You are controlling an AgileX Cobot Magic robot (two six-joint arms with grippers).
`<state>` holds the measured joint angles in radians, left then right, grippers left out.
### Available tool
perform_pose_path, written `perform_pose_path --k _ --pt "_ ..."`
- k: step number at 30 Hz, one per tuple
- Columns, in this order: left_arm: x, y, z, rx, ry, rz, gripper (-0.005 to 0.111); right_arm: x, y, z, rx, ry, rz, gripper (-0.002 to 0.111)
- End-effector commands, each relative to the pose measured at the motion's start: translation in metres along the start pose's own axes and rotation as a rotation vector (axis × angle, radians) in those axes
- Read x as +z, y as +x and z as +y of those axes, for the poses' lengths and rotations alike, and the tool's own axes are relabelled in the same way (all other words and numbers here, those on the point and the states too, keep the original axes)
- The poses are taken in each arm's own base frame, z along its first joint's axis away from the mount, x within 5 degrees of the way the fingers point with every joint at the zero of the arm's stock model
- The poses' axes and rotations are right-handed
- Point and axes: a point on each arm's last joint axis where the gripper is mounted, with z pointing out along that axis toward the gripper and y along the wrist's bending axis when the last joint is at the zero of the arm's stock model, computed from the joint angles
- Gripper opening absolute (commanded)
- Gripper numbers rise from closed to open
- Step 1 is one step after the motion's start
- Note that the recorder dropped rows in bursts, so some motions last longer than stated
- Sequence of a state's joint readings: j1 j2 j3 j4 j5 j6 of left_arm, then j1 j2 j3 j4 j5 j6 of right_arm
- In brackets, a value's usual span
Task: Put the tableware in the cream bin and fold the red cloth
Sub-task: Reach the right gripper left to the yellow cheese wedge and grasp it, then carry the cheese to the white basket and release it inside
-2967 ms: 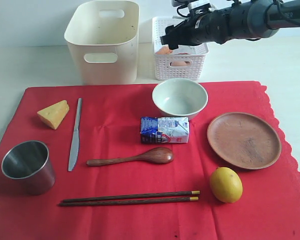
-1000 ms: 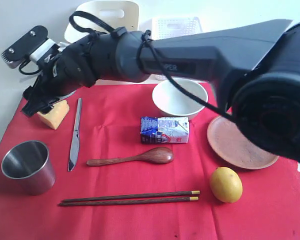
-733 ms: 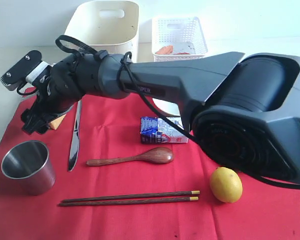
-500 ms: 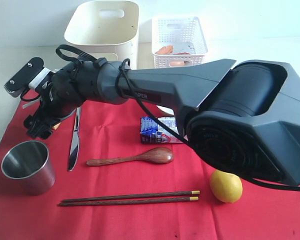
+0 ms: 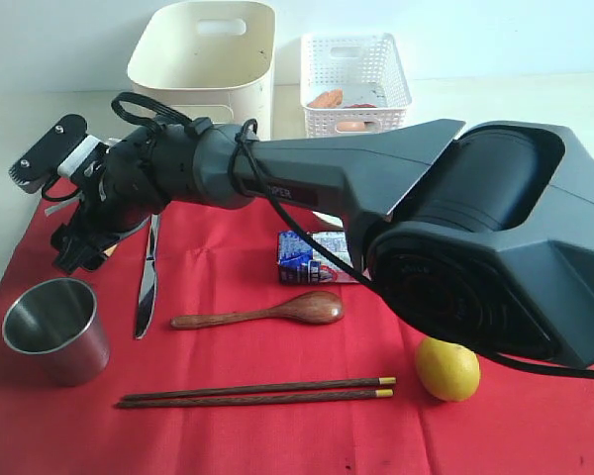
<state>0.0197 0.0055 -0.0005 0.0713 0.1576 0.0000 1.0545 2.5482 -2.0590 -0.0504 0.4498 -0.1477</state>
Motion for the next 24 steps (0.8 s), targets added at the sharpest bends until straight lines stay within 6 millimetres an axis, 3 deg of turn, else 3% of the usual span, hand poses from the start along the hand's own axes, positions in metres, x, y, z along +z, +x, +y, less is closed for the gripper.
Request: perform_pose_path --k 1,6,9,11,17,24 --pt "0.000 0.000 0.000 0.002 -0.003 -0.008 0.000 -0.001 -0.004 -0.003 0.001 0.007 -0.021 0.071" --pt "0.000 0.000 0.000 0.002 -0.003 -0.008 0.000 -0.001 -0.004 -0.003 0.001 0.007 -0.021 0.029" --pt "0.000 0.000 0.000 0.002 -0.003 -0.008 0.000 -0.003 -0.006 -0.002 0.000 0.006 -0.024 0.011" --pt "0.000 0.000 0.000 0.002 -0.003 -0.008 0.000 -0.016 -0.016 -0.005 0.000 0.011 -0.046 0.002" --pt "0.000 0.000 0.000 0.002 -0.003 -0.008 0.000 -0.080 -0.056 -0.015 0.004 0.029 -0.105 0.000" --pt "0.000 0.000 0.000 0.002 -0.003 -0.008 0.000 -0.141 -0.074 -0.027 -0.043 0.079 -0.050 0.000"
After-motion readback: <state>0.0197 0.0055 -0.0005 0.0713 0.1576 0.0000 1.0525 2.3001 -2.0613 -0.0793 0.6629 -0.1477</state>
